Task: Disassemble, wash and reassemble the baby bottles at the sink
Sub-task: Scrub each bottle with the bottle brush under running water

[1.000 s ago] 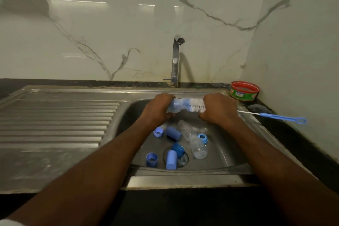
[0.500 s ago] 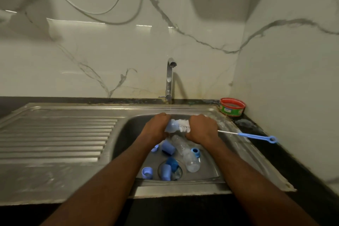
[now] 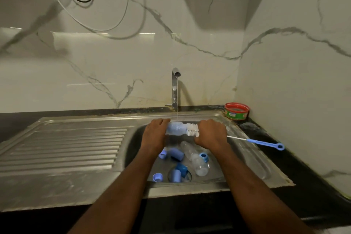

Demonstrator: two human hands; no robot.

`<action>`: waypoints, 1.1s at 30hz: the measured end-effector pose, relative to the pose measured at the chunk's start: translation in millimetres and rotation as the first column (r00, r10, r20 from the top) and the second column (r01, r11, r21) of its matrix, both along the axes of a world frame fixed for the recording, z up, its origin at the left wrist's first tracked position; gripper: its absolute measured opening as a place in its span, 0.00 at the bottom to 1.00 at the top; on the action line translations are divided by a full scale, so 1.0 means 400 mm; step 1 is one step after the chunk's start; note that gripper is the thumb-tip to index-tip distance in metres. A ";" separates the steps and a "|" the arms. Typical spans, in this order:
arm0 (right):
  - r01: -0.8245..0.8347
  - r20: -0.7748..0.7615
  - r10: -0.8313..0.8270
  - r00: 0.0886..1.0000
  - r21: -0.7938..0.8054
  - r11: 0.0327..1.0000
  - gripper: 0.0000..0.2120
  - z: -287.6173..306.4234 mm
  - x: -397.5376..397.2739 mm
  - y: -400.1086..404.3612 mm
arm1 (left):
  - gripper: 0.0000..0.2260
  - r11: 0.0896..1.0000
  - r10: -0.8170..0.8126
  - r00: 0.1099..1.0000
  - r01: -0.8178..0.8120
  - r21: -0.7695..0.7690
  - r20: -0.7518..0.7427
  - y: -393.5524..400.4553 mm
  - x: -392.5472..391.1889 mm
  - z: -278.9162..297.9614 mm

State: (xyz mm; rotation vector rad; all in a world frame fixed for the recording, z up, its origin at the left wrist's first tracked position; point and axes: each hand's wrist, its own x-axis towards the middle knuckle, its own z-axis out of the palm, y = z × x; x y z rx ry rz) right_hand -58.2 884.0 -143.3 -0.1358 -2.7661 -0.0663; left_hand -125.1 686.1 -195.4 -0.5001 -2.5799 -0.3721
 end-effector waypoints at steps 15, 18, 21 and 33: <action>-0.018 -0.021 0.018 1.000 -0.002 1.000 0.18 -0.017 0.008 -0.007 | 0.29 0.995 0.094 0.995 -0.093 -0.038 0.018 0.040 0.075 0.000; 0.028 -0.009 -0.029 1.000 -0.048 0.998 0.17 -0.007 -0.009 0.001 | 0.28 0.994 0.082 0.997 -0.081 0.068 -0.015 0.011 0.038 0.016; 0.052 0.011 -0.051 0.999 -0.089 0.995 0.18 -0.008 -0.016 0.026 | 0.25 0.992 0.087 0.993 -0.079 0.101 -0.077 -0.010 0.020 0.020; 0.102 -0.035 -0.105 0.994 -0.084 0.991 0.16 0.000 0.020 0.001 | 0.27 0.994 0.019 0.989 -0.003 0.109 -0.147 0.043 0.070 0.028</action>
